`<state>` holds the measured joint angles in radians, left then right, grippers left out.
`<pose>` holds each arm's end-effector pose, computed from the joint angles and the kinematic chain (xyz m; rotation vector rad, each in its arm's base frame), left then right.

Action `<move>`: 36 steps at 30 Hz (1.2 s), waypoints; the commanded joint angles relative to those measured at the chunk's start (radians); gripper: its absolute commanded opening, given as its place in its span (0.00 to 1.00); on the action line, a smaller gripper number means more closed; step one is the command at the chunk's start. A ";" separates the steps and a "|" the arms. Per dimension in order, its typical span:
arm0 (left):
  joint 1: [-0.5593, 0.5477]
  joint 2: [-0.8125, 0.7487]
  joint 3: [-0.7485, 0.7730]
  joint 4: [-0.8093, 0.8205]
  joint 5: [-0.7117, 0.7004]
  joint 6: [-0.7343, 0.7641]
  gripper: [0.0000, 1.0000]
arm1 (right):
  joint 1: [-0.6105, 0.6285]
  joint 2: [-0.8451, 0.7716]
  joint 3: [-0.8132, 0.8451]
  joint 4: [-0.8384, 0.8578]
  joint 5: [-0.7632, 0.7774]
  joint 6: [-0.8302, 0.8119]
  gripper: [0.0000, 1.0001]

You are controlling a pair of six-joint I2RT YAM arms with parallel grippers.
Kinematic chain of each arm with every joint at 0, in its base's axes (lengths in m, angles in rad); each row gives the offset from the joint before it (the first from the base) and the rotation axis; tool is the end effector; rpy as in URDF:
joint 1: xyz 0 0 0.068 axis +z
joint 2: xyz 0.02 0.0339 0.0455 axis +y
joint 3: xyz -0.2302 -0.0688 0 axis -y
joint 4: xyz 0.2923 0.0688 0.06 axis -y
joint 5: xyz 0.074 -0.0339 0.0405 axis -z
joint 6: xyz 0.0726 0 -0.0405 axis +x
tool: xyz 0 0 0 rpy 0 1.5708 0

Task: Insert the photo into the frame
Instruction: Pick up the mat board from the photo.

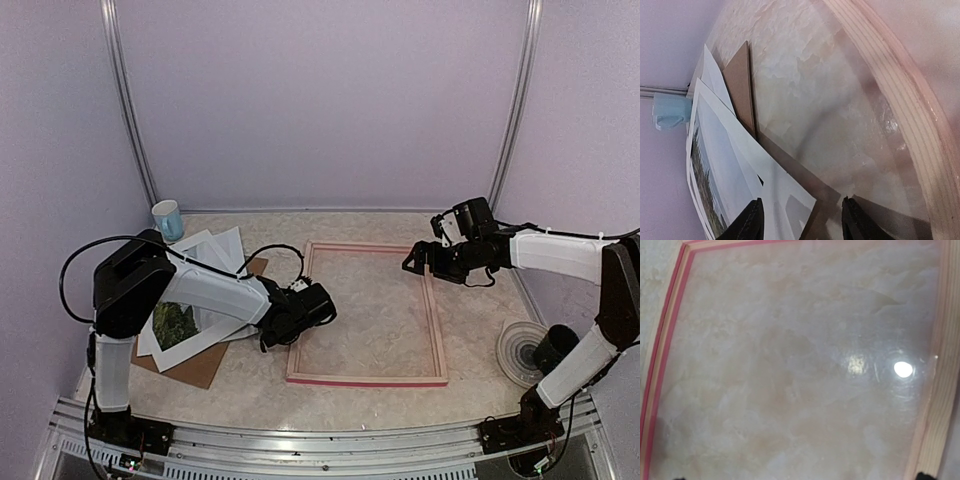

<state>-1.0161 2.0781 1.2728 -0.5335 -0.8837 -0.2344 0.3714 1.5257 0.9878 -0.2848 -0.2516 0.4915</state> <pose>0.2611 -0.3149 0.0287 0.7737 2.2169 0.7393 0.3564 0.1582 0.1395 0.0259 2.4785 0.6908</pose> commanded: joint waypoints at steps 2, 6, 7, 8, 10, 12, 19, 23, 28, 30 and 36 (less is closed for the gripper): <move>0.007 0.069 0.028 -0.108 -0.010 -0.018 0.53 | 0.013 0.008 -0.006 0.021 -0.011 0.003 0.99; -0.006 0.065 0.046 -0.182 -0.018 -0.050 0.53 | 0.014 0.010 -0.004 0.021 -0.014 0.004 0.99; -0.009 0.066 0.051 -0.201 -0.020 -0.059 0.53 | 0.014 0.011 -0.003 0.022 -0.014 0.005 0.99; -0.013 0.067 0.058 -0.223 -0.021 -0.069 0.53 | 0.014 0.012 -0.002 0.022 -0.016 0.005 0.99; -0.021 0.072 0.064 -0.256 -0.030 -0.088 0.53 | 0.015 0.016 0.002 0.021 -0.021 0.007 0.99; -0.025 0.075 0.063 -0.262 -0.039 -0.096 0.54 | 0.016 0.017 0.007 0.020 -0.023 0.007 0.99; -0.013 0.094 0.057 -0.205 -0.083 -0.066 0.49 | 0.024 0.023 0.020 0.009 -0.021 0.002 0.99; -0.003 0.113 0.057 -0.187 -0.094 -0.056 0.44 | 0.024 0.018 0.024 0.004 -0.014 -0.001 0.99; 0.008 0.128 0.054 -0.171 -0.101 -0.053 0.36 | 0.024 0.018 0.030 -0.002 -0.012 -0.005 0.99; 0.013 0.124 0.050 -0.163 -0.102 -0.053 0.32 | 0.024 0.018 0.029 -0.003 -0.011 -0.005 0.99; 0.028 0.103 0.043 -0.131 -0.100 -0.040 0.15 | 0.024 0.019 0.026 0.002 -0.015 -0.004 0.99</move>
<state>-1.0000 2.1742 1.3293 -0.7010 -1.0065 -0.2821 0.3862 1.5417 0.9924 -0.2817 -0.2668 0.4911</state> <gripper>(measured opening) 0.190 0.992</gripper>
